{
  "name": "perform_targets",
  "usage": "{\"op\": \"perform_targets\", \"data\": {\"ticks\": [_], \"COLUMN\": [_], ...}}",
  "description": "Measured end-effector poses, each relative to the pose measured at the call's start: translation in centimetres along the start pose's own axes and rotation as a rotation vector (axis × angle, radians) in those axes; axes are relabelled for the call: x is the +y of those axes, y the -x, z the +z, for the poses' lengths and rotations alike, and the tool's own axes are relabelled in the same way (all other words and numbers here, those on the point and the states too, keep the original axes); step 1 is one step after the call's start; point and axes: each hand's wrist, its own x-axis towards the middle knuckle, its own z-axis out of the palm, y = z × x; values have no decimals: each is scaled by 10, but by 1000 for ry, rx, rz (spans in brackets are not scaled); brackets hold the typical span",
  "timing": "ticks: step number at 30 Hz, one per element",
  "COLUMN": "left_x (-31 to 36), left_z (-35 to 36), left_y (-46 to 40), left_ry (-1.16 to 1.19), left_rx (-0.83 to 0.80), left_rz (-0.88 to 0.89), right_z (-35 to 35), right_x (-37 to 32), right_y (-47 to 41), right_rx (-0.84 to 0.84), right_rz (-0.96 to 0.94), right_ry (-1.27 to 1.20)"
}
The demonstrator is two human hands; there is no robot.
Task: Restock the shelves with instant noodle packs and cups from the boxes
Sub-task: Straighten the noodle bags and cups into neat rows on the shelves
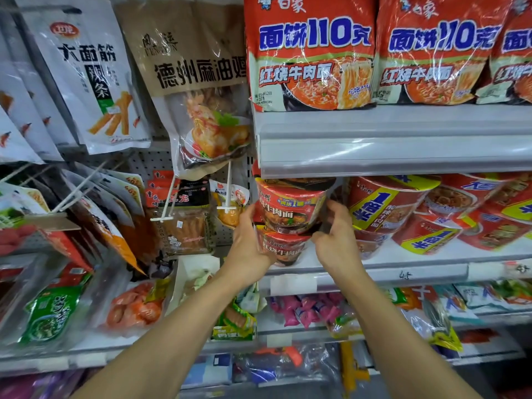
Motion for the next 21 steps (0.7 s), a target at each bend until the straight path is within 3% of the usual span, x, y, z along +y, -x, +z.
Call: {"op": "perform_targets", "data": {"ticks": [21], "left_x": [-4], "left_z": [1], "left_y": [1], "left_ry": [-36], "left_rx": [18], "left_rz": [49], "right_z": [6], "right_x": [10], "right_y": [-3], "right_rx": [-19], "right_rz": [-50], "right_ry": [135]}}
